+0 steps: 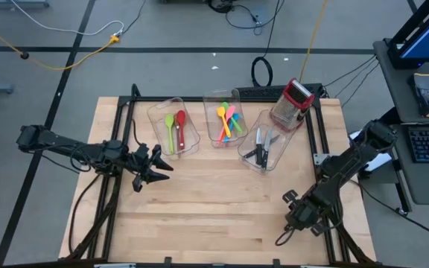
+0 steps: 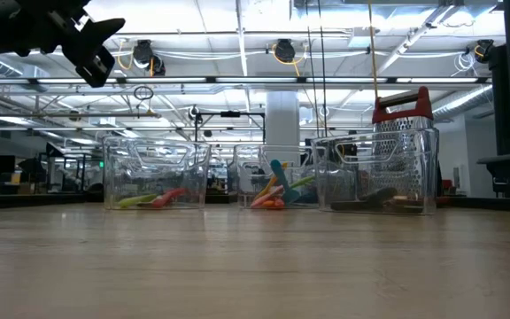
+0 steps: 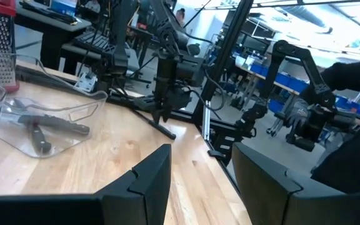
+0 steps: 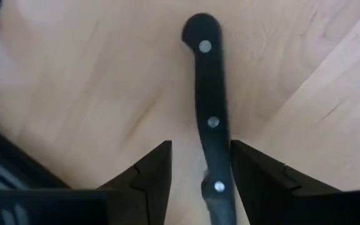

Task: Pick & Place Kitchen Items
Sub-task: Put the black kitchen knife in the right bin

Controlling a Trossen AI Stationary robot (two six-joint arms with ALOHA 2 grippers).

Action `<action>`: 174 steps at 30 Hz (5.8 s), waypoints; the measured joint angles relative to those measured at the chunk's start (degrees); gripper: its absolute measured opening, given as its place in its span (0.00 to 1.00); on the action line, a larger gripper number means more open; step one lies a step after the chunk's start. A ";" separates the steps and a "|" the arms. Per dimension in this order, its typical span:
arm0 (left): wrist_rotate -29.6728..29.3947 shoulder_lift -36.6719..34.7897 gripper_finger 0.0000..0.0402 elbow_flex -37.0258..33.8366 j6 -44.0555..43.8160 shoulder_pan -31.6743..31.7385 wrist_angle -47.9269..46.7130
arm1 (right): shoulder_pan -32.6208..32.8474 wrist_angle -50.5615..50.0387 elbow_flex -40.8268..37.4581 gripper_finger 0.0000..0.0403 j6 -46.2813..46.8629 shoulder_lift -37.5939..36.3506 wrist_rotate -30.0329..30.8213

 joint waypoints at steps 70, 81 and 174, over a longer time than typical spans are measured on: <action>-3.02 0.09 0.43 0.00 -4.54 0.02 13.77 | -14.21 18.31 3.01 0.12 -19.02 -1.55 19.42; -3.02 0.09 0.43 0.00 -4.56 0.01 13.75 | -15.78 18.81 9.56 0.12 -24.16 -1.59 19.32; -3.04 0.08 0.43 0.02 -3.29 0.04 12.28 | -59.92 -3.01 11.92 0.12 -78.51 -8.17 23.05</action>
